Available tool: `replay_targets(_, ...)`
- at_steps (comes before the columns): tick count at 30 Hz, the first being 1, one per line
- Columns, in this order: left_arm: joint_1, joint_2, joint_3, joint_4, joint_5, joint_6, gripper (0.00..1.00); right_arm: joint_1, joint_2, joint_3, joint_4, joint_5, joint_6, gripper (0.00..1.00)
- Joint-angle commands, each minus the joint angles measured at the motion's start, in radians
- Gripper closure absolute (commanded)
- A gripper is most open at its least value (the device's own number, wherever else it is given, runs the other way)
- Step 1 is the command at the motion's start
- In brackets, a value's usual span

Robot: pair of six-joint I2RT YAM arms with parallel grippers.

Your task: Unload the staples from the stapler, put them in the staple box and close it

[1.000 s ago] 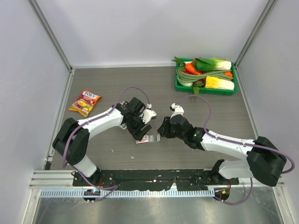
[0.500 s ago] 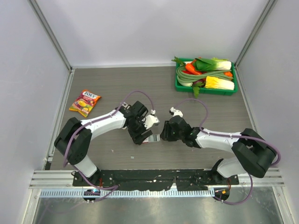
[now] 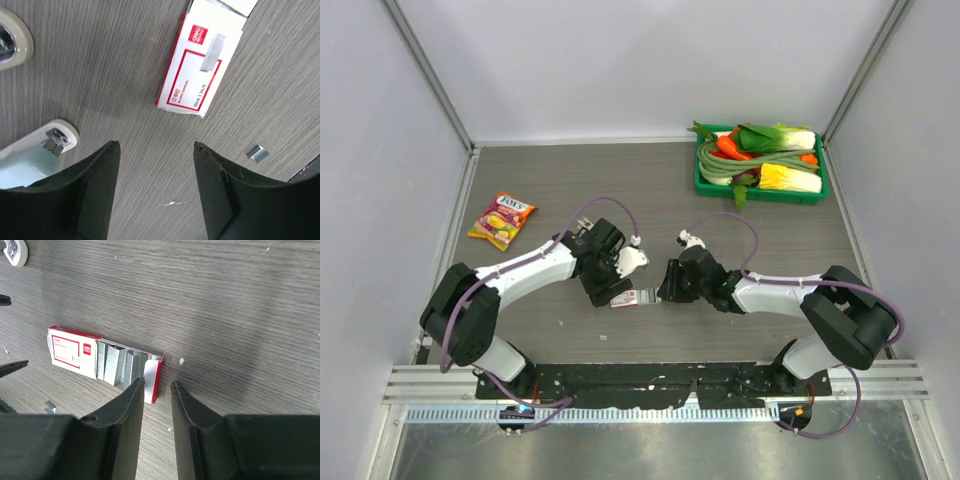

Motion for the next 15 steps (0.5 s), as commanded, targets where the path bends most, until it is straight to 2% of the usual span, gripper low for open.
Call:
replay_targets(1,0.016,-0.014,-0.040,-0.002,-0.038,0.031,0.38,-0.003,0.016,0.037,0.038,-0.021,-0.020,0.67)
replay_targets(5,0.016,0.043,-0.043,0.035,-0.043,0.025,0.51,-0.003,0.019,0.040,0.041,-0.022,-0.020,0.67)
replay_targets(8,0.016,0.088,-0.027,0.052,-0.034,0.010,0.58,-0.003,0.021,0.043,0.038,-0.024,-0.024,0.68)
replay_targets(15,0.016,0.115,-0.001,0.092,-0.024,-0.018,0.60,-0.003,0.029,0.048,0.034,-0.027,-0.034,0.69)
